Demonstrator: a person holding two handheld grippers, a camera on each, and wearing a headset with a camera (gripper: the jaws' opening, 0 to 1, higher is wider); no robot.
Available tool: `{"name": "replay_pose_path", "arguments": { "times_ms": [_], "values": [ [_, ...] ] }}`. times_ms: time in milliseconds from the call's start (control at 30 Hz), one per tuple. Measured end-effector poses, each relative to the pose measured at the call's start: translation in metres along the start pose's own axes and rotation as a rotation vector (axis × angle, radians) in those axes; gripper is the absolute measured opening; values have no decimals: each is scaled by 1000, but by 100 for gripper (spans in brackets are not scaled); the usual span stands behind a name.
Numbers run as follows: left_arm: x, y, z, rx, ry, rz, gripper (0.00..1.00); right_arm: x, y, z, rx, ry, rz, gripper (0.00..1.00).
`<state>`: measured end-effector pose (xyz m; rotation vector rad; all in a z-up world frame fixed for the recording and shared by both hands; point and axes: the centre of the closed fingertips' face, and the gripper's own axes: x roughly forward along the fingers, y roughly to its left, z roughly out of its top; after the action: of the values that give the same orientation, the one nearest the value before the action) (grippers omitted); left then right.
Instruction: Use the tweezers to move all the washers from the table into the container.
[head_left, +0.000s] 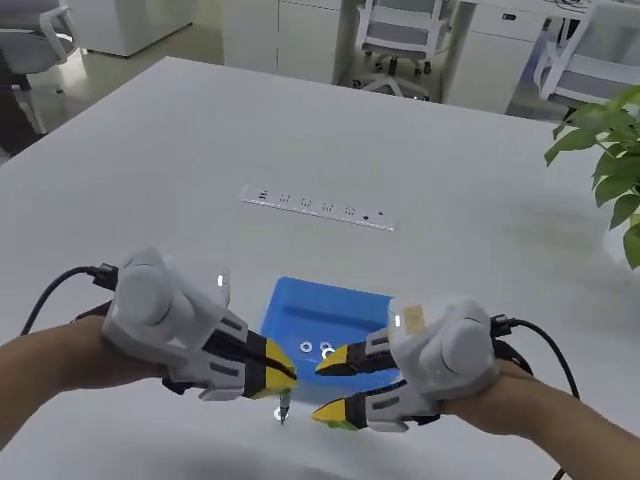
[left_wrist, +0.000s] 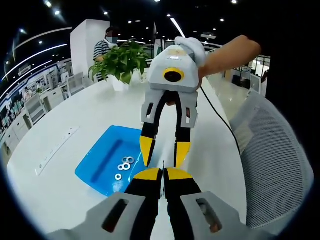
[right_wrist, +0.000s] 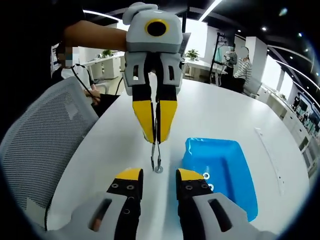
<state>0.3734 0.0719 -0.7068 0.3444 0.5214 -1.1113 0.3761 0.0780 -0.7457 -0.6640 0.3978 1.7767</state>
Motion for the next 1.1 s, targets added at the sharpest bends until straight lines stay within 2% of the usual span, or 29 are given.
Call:
{"name": "replay_pose_path", "arguments": {
  "times_ms": [267,533,1100],
  "values": [
    [0,2,1,-5,-1,5,6,21,3,3,-28,16,65,19],
    [0,3,0,-9,-6,5,6,32,6,2,-43,32,107,11],
    [-1,4,-3,-17,9,17,7,32,5,2,-6,27,92,8]
  ]
}}
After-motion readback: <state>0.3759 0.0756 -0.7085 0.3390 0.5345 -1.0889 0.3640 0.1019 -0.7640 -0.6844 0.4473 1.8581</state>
